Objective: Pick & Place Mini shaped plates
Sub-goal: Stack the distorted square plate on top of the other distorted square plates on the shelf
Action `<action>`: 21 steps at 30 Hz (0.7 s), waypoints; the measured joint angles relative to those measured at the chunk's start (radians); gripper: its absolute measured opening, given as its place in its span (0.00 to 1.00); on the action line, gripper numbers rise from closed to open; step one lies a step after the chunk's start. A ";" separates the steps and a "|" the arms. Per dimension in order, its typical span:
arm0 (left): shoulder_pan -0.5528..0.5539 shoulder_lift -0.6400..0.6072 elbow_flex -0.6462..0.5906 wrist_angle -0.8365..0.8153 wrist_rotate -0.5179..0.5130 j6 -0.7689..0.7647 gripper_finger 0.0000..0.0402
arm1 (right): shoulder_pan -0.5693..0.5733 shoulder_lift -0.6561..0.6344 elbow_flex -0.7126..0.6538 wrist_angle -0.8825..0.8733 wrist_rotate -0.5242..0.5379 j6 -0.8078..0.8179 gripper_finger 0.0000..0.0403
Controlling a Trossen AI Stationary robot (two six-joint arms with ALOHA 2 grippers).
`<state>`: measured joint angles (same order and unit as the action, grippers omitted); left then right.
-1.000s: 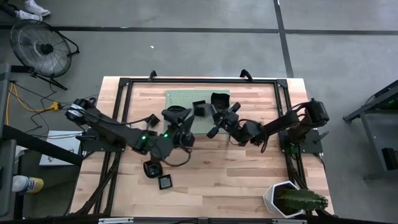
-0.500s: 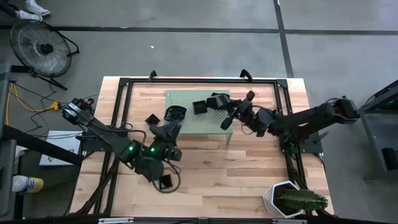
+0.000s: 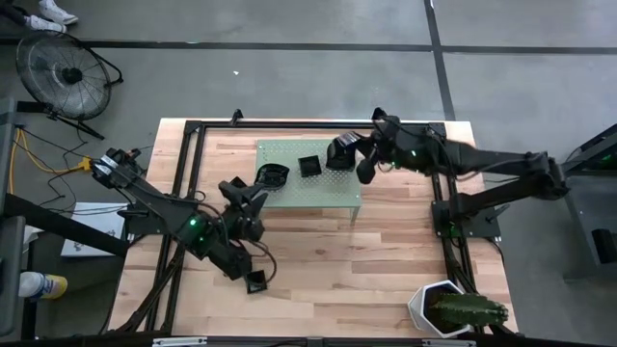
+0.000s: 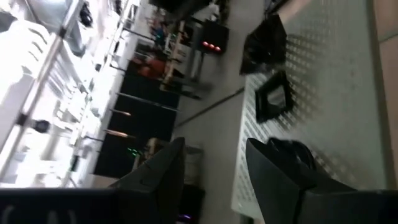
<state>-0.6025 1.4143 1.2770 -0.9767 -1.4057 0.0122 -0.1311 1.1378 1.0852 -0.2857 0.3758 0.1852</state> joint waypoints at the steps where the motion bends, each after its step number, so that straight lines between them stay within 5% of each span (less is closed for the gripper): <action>1: 0.000 -0.001 0.000 -0.045 0.011 -0.056 0.41 | -0.019 0.012 0.036 -0.057 -0.032 0.009 0.00; 5: 0.000 0.000 -0.001 -0.195 0.051 -0.202 0.41 | -0.101 0.072 0.183 -0.275 -0.176 0.036 0.00; 12: 0.000 0.000 -0.075 -0.206 0.057 -0.255 0.41 | -0.235 0.203 0.390 -0.575 -0.349 0.103 0.00; 21: 0.000 0.000 -0.159 -0.204 0.053 -0.323 0.41 | -0.364 0.343 0.450 -0.707 -0.639 0.187 0.00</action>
<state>-0.6027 1.4139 1.1183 -1.1803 -1.3529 -0.3112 -0.4949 1.4810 1.5356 -0.9930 -0.2635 0.3725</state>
